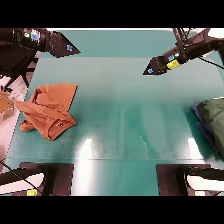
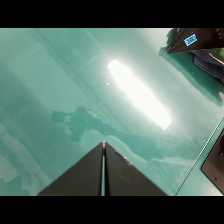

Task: Fold the shirts.

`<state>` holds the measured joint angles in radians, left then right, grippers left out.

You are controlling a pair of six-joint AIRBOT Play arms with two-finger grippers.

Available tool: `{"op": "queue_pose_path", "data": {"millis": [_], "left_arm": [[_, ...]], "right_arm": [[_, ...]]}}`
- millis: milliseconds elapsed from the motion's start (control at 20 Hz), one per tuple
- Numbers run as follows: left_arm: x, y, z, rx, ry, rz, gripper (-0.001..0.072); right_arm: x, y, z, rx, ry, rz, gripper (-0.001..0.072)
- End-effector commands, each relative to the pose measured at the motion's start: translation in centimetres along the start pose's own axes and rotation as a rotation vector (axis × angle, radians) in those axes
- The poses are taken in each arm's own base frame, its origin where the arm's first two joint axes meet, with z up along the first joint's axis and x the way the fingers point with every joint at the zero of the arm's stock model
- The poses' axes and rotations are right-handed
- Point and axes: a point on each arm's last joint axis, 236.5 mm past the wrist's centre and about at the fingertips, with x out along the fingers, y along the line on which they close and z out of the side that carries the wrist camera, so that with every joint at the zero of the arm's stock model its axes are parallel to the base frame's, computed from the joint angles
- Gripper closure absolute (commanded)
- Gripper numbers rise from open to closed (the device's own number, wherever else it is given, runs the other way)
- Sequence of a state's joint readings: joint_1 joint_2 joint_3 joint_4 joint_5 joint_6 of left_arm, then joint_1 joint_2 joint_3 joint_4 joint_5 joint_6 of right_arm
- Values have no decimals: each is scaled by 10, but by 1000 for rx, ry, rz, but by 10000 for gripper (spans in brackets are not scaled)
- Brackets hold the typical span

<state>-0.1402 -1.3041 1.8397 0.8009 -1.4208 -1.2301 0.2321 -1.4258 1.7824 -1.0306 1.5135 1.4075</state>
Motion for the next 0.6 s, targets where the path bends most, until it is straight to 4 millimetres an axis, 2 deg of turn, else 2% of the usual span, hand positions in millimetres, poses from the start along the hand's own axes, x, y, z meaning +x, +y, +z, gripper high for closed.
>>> {"op": "queue_pose_path", "data": {"millis": [0,200,400,500,550], "left_arm": [[0,0,0,0,-1,0,687],[0,1,3,-1,-12,4,687],[-1,8,22,-1,-95,34,687],[-1,6,17,0,-72,26,687],[0,7,8,2,-33,27,686]], "right_arm": [[0,-1,11,0,-45,-7,691],[-1,2,24,3,-101,9,691],[-1,7,24,10,-103,29,691],[-1,9,26,46,-106,41,691],[0,14,28,70,-111,64,690]]}}
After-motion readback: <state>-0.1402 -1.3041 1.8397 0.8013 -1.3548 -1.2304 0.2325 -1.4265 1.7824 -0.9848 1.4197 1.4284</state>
